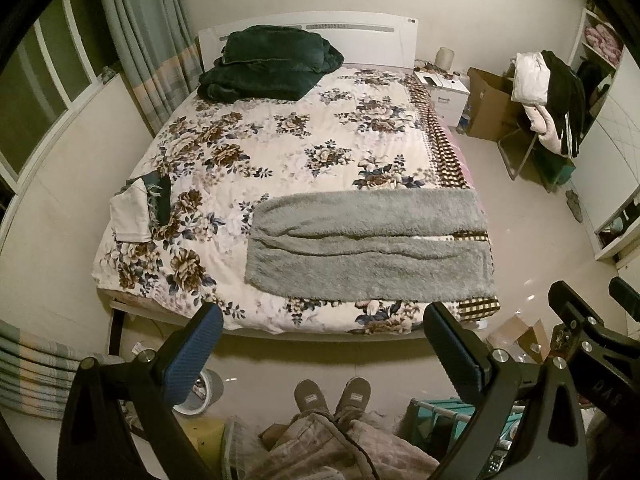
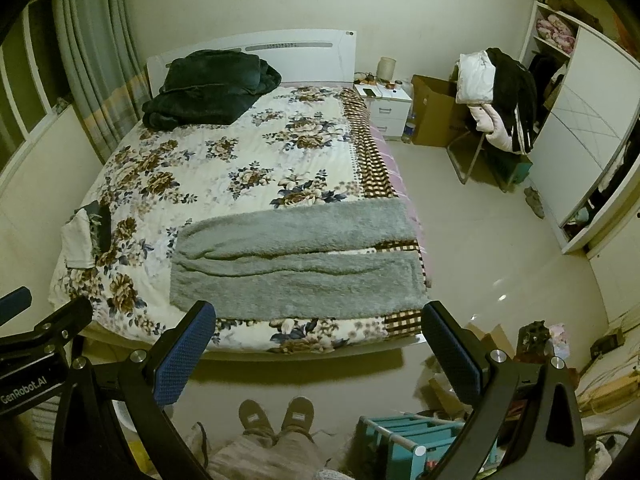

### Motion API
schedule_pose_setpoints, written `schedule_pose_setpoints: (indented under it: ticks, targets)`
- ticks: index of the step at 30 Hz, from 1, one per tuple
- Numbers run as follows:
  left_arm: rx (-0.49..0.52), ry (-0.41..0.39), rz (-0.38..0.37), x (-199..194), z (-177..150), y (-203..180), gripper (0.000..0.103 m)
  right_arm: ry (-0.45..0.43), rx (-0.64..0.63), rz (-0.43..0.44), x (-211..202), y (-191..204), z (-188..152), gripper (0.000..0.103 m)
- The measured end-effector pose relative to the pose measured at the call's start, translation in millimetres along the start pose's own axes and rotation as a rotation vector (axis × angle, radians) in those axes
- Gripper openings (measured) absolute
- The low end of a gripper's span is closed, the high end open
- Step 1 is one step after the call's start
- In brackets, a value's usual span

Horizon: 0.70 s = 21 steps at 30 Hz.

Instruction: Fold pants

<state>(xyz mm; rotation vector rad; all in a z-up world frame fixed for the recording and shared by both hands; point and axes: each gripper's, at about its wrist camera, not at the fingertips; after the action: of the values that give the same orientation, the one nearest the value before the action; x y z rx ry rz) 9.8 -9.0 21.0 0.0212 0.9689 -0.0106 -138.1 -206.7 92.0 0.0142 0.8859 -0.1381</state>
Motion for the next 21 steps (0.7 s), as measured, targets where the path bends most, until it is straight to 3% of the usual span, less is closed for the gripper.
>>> schedule_pose_setpoints:
  ticks: [21]
  targets:
    - [-0.015,0.005,0.012,13,-1,-3,0.102,0.005,0.007,0.002,5,-4,-4,0.103]
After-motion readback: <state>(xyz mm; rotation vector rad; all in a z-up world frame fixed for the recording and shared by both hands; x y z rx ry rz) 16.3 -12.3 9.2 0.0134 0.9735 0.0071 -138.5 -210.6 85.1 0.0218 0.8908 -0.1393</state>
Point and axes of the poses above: each gripper's, at about its wrist camera, not at the fingertips, and x roughly the way its jaws point, y to its left, z to its top, and after that the axes turned 5 degrees about -y, right-handed
